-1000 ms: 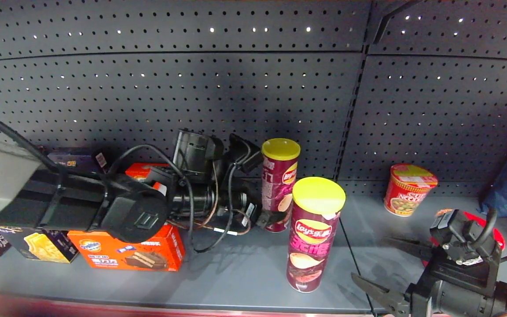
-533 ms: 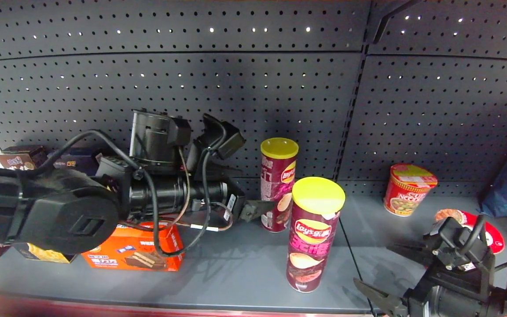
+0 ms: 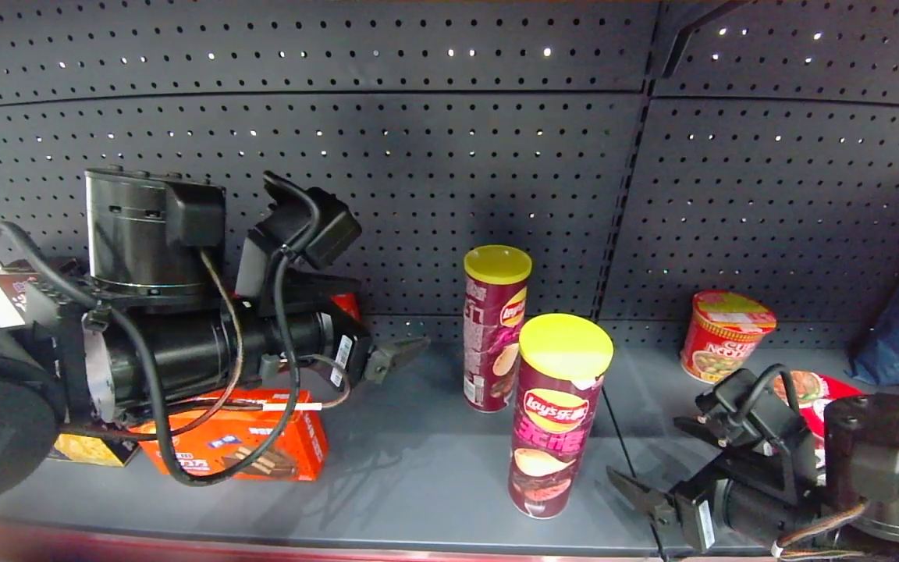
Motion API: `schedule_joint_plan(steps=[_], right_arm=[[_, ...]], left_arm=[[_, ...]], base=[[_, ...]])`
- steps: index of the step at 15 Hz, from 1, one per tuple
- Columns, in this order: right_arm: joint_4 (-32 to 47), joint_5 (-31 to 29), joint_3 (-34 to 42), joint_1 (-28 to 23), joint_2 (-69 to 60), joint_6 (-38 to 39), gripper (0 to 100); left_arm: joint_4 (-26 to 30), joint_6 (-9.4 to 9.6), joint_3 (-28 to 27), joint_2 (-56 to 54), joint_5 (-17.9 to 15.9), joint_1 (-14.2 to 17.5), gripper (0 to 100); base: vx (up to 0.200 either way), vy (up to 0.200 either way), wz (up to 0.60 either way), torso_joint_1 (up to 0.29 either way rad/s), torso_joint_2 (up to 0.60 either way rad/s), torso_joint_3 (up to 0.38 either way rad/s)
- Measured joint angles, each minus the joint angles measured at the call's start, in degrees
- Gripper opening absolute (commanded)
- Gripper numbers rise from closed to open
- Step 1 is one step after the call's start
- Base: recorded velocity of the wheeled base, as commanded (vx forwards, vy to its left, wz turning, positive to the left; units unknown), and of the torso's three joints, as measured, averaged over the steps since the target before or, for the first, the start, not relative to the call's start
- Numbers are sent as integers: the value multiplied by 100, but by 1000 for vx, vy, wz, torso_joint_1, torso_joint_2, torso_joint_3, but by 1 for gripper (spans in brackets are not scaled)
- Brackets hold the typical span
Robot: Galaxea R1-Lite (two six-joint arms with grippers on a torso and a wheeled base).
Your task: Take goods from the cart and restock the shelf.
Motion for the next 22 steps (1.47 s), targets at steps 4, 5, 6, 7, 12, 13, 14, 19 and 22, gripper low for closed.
schedule_joint_plan(steps=[4,5,6,7,12,13,14,19,22], right_arm=[[-9,-132,-269,45,325,9,100],[0,-132,-315,67,378,9,100],[9,-129,-352,111,428,11,100],[-9,-129,-374,161,485,11,100],[-33,-134,-675,417,837,17,100],[-33,-134,-730,430,901,20,100],[-33,-134,-783,436,968,20,100],[-50,-99,-811,417,1001,49,100],[-46,-140,-844,406,944,41,100]], left_arm=[[-9,73,146,-223,110,6,100],[-9,73,157,-243,121,11,100],[-9,73,179,-260,140,16,100],[-9,73,188,-267,143,16,100],[-24,71,207,-276,146,20,100],[-22,71,210,-276,145,20,100],[-22,71,210,-276,146,20,100],[-9,79,401,-234,132,-69,100],[-9,77,456,-61,116,-141,100]], base=[[0,0,0,0,0,0],[0,0,0,0,0,0],[0,0,0,0,0,0],[0,0,0,0,0,0],[0,0,0,0,0,0],[0,0,0,0,0,0],[0,0,0,0,0,0],[0,0,0,0,0,0],[0,0,0,0,0,0]])
